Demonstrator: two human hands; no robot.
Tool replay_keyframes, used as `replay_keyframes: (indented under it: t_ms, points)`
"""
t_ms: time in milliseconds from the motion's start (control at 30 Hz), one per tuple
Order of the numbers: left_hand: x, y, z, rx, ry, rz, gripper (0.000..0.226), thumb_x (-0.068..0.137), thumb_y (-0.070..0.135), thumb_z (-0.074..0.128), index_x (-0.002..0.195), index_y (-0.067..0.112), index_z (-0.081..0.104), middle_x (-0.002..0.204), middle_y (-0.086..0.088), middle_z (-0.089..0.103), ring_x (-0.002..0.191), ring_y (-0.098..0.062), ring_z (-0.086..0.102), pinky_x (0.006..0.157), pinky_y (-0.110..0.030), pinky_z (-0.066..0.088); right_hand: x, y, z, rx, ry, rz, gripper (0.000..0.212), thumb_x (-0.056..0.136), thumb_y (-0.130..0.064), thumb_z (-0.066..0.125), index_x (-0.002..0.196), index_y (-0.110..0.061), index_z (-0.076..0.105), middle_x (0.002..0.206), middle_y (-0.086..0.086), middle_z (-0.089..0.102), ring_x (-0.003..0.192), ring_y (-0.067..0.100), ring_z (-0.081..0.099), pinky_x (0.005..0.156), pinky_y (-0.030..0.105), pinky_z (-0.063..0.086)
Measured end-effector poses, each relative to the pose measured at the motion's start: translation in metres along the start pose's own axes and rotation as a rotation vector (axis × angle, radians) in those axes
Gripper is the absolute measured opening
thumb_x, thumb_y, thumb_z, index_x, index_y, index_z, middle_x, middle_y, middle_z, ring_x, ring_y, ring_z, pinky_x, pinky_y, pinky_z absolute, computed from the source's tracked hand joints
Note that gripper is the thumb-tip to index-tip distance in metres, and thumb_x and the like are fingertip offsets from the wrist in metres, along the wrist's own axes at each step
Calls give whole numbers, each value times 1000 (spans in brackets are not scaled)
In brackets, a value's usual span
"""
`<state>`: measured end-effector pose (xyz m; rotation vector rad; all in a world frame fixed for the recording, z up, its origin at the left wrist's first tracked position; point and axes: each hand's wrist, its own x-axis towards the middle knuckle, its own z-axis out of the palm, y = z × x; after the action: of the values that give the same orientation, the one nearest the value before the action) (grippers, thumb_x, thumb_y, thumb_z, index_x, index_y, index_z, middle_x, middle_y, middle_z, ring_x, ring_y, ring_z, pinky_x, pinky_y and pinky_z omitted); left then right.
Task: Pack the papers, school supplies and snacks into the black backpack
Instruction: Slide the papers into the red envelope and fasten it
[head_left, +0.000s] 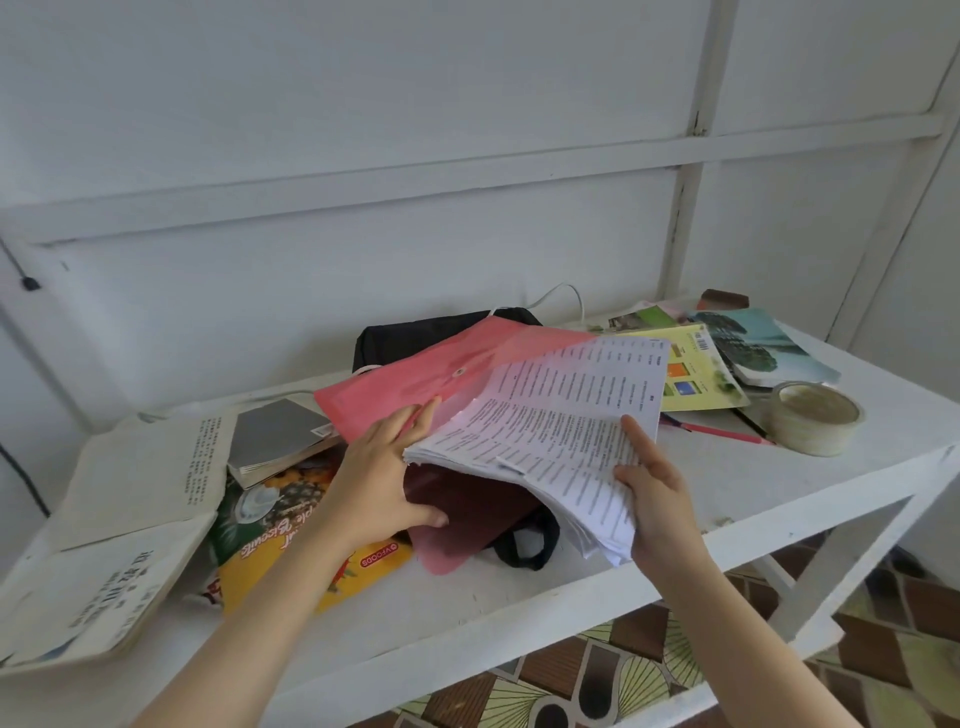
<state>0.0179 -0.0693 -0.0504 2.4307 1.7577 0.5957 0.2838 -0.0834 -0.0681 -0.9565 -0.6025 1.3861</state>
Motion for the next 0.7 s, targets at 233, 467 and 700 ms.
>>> replay_keyframes:
  t_ms: [233, 467, 700]
  points:
    - [-6, -3, -4, -132, 22, -13, 121, 56, 40, 87, 138, 54, -1, 139, 21, 24, 122, 2, 24, 104, -26, 26, 7, 10, -2, -33, 40, -56, 55, 95, 9, 33, 125, -32, 56, 130, 1, 53, 116, 28, 55, 82, 40, 57]
    - [-4, 2, -6, -78, 26, 22, 121, 56, 37, 87, 147, 36, 6, 147, 11, 27, 125, 1, 23, 102, -20, 19, 1, 19, 19, -294, 19, -186, 56, 98, 3, 33, 136, -37, 39, 136, -12, 39, 124, 12, 42, 101, 33, 42]
    - [-3, 5, -2, 3, -6, 87, 120, 61, 35, 83, 141, 35, -7, 145, 8, 29, 127, -7, 28, 101, -19, 23, 0, 23, 39, -476, -95, -180, 43, 96, -1, 33, 131, -25, 32, 124, 0, 45, 107, 18, 50, 82, 33, 51]
